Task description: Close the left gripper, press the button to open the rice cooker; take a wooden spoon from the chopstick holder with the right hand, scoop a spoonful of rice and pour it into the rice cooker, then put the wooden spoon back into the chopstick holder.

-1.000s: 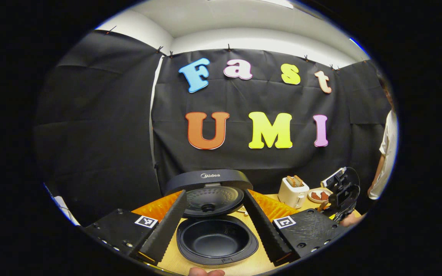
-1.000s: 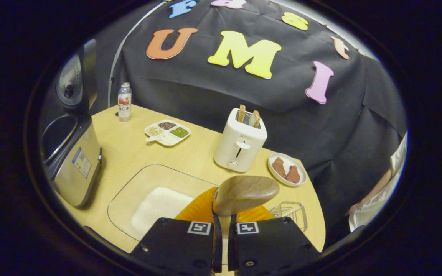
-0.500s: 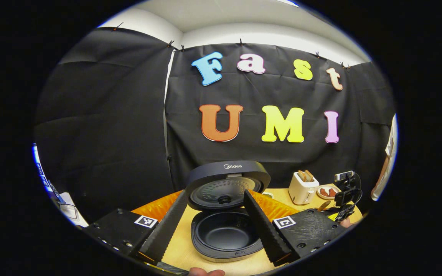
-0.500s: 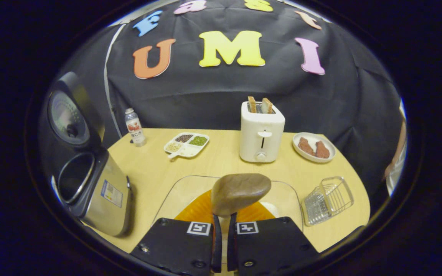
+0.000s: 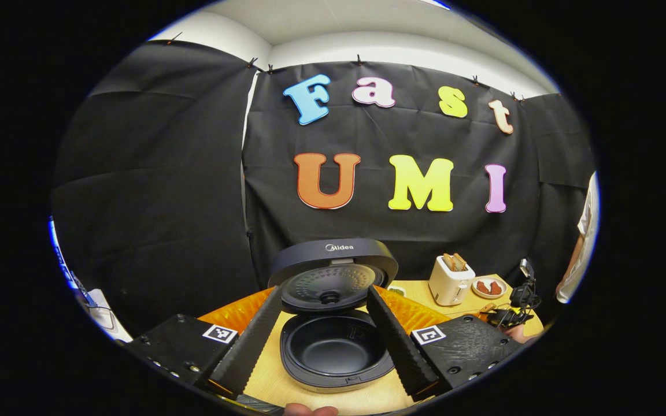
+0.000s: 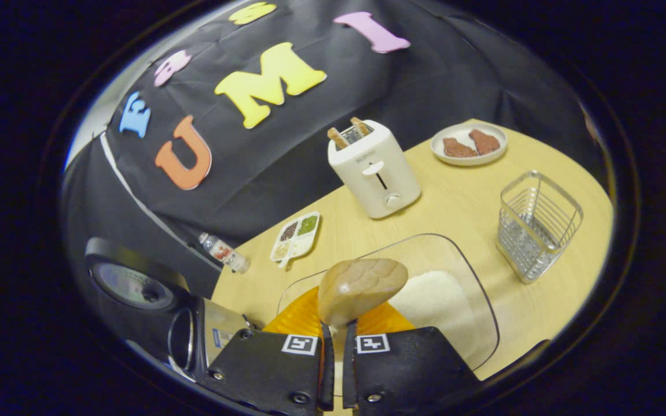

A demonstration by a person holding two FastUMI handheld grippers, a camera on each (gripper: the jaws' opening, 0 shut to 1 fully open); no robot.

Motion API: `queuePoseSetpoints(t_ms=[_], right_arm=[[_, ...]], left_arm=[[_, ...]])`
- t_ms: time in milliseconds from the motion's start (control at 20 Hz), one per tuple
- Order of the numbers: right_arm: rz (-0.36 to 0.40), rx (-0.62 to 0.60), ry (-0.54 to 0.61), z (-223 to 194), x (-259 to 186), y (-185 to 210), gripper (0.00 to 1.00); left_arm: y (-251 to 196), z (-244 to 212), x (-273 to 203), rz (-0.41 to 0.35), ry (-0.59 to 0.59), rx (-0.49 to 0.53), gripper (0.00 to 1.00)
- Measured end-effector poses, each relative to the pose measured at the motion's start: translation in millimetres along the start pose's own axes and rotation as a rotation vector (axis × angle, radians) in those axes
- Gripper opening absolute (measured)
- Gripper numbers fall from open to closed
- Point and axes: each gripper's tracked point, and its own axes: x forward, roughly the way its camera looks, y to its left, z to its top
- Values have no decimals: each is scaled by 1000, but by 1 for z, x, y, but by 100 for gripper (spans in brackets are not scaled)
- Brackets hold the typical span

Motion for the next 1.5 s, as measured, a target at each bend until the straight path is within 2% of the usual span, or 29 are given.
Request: queuePoseSetpoints(t_ms=[150, 350, 550, 850, 950, 1000, 1050, 1350, 1450, 1500], right_arm=[[45, 194, 18, 5, 7, -18, 11], [122, 366, 8, 13, -1, -22, 11], [169, 444, -12, 26, -16, -23, 11], [283, 559, -41, 57, -54, -22, 11], [302, 567, -54, 68, -65, -18, 11], [308, 568, -57, 73, -70, -14, 14], [324, 574, -61, 78, -75, -7, 10], [453, 670, -67, 96, -97, 56, 11], [469, 646, -48, 89, -98, 78, 10], [473, 620, -34, 84, -98, 90, 6]], left_arm=[[-8, 2, -1, -7, 5, -4, 94], [-22, 2, -1, -13, 10, 2, 94], [-33, 2, -2, -20, 10, 4, 94], [-39, 3, -8, -2, -4, 7, 94], [-38, 4, -11, 3, -13, 14, 94], [-38, 3, -12, 5, -19, 15, 94], [-38, 5, -13, 4, -27, 16, 94], [-26, 7, -25, 12, -59, -2, 94], [-12, 6, -29, 26, -62, -14, 94], [-6, 5, -31, 32, -63, -19, 94]])
